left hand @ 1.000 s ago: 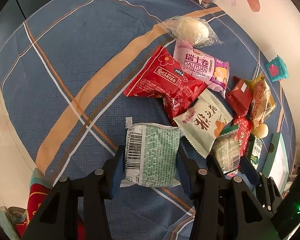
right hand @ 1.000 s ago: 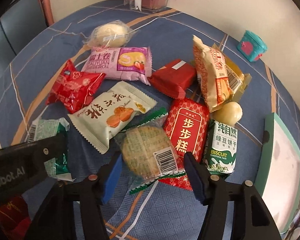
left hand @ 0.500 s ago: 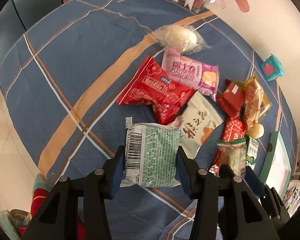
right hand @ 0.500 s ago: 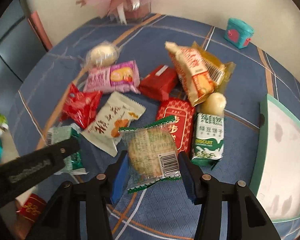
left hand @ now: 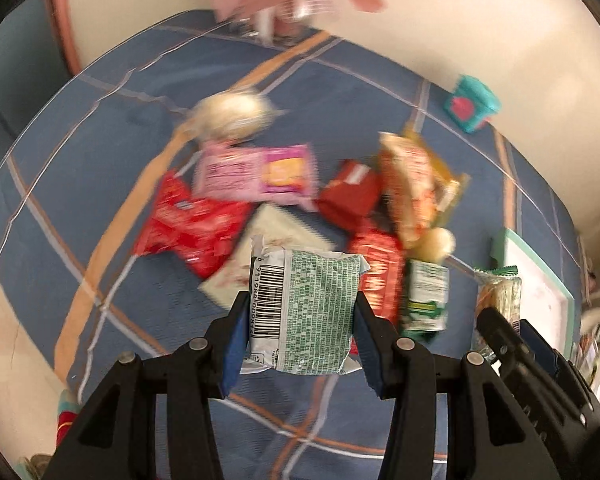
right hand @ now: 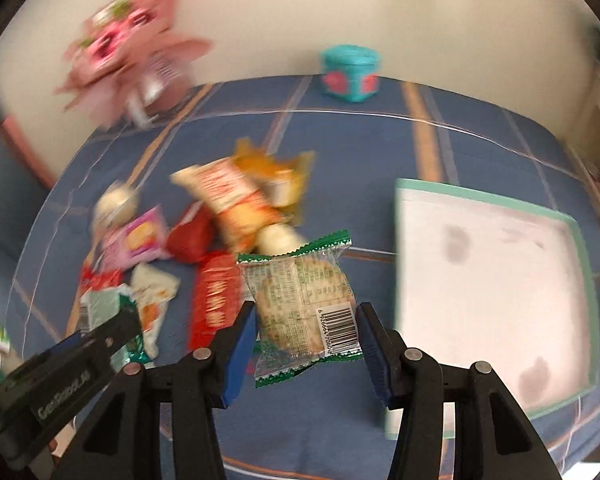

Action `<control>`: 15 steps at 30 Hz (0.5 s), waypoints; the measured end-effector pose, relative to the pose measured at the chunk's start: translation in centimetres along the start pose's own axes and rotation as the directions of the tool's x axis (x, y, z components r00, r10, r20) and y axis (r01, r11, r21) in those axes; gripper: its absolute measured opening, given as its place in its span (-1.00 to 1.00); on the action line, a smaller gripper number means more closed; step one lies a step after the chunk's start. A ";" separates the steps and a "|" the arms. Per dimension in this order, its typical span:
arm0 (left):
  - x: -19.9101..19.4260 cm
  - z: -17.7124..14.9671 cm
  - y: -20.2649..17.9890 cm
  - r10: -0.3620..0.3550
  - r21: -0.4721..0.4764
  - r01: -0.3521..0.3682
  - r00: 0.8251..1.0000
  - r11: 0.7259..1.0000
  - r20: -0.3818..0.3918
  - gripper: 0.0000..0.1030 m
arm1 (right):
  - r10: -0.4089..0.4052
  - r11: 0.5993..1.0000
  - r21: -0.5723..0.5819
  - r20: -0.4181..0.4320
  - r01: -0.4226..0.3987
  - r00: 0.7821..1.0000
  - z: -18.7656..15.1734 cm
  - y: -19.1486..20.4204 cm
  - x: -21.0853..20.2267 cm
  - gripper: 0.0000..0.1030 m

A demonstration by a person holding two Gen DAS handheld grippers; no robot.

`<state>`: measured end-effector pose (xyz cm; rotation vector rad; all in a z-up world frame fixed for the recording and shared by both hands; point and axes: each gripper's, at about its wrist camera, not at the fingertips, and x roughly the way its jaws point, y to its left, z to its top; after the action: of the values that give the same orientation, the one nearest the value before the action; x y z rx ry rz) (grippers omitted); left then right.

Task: Organize snacks
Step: 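Carry the green pack with the left tool while the right tool carries the cookie to the tray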

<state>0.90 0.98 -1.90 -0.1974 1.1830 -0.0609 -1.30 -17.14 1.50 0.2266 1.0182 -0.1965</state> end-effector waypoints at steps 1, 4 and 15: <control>0.0 0.0 -1.1 -0.012 0.025 0.012 1.000 1.000 0.002 -0.02 | -0.011 1.000 0.022 -0.002 0.011 1.000 0.1 -0.8 -0.1 0.03; -0.3 -0.1 -3.7 -0.036 0.079 0.036 0.999 0.996 0.009 -0.02 | -0.036 0.994 0.106 -0.018 0.038 0.999 0.6 -3.8 -0.2 0.03; 0.6 -0.1 -12.7 -0.127 0.299 0.124 0.992 0.946 -0.007 -0.02 | -0.116 0.933 0.331 -0.086 0.138 0.990 0.3 -13.7 0.7 0.03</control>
<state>1.76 -11.60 -0.11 -0.0051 1.1323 -0.3488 -4.35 -30.42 -0.20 0.4813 1.0612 -0.4857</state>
